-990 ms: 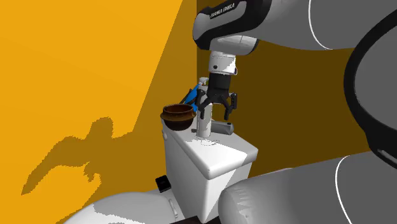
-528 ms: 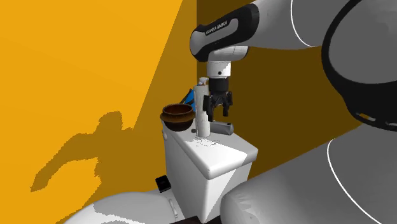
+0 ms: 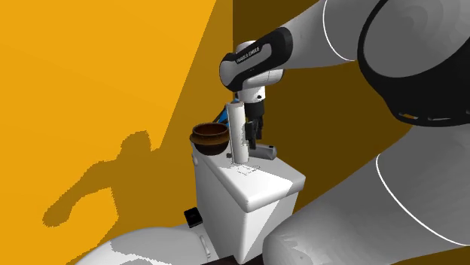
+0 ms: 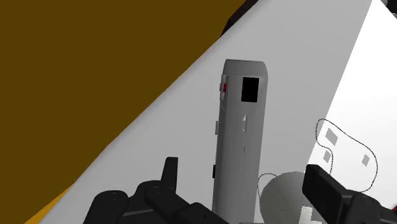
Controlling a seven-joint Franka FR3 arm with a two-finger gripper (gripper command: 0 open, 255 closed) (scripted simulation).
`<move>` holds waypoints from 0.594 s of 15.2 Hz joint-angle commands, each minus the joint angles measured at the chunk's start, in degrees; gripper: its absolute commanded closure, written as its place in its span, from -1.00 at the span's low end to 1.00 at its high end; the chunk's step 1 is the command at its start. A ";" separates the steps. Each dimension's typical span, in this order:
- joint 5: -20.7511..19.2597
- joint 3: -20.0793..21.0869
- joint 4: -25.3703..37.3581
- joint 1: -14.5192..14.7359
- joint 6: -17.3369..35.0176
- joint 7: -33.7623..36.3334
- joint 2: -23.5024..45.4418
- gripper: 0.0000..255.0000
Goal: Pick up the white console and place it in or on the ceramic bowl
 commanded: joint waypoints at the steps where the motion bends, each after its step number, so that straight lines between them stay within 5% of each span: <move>1: -0.30 -0.28 -1.64 -0.08 1.61 -0.20 0.06 -1.00; 9: -0.46 -0.47 -2.76 -0.17 2.84 -0.16 0.16 -1.00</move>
